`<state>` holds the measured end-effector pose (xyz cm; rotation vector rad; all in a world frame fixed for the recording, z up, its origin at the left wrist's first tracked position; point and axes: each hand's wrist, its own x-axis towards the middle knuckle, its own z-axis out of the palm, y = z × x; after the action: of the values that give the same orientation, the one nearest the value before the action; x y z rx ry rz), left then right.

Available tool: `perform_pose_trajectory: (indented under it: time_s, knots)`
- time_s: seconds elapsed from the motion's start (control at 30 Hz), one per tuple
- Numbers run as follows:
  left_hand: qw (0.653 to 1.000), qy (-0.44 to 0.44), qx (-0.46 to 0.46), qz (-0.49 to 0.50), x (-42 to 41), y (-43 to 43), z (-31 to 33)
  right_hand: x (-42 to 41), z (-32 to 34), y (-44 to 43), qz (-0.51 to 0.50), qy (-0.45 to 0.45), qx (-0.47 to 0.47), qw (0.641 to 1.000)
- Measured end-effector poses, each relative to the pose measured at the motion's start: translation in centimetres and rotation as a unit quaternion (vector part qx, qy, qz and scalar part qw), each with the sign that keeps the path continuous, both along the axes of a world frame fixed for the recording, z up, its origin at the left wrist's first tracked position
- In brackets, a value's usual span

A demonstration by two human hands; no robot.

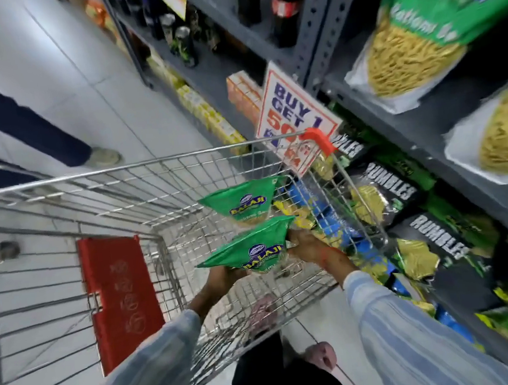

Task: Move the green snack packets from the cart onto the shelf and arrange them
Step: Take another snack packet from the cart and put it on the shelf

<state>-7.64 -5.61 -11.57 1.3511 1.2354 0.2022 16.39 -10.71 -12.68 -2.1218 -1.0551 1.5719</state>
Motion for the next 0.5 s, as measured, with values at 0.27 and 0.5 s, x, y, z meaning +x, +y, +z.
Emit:
perform_pose_trajectory:
  time_s: [0.27, 0.5]
  knots:
    - [0.985, 0.08, 0.104, -0.112, 6.1, 1.9, 12.6, 3.6, 18.2, -2.2, -0.025, -0.025, 0.153, 0.988]
    - [0.966, -0.069, 0.195, -0.153, 15.4, -0.9, 21.5, 11.1, 24.6, -10.8, -0.209, -0.007, 0.288, 0.935]
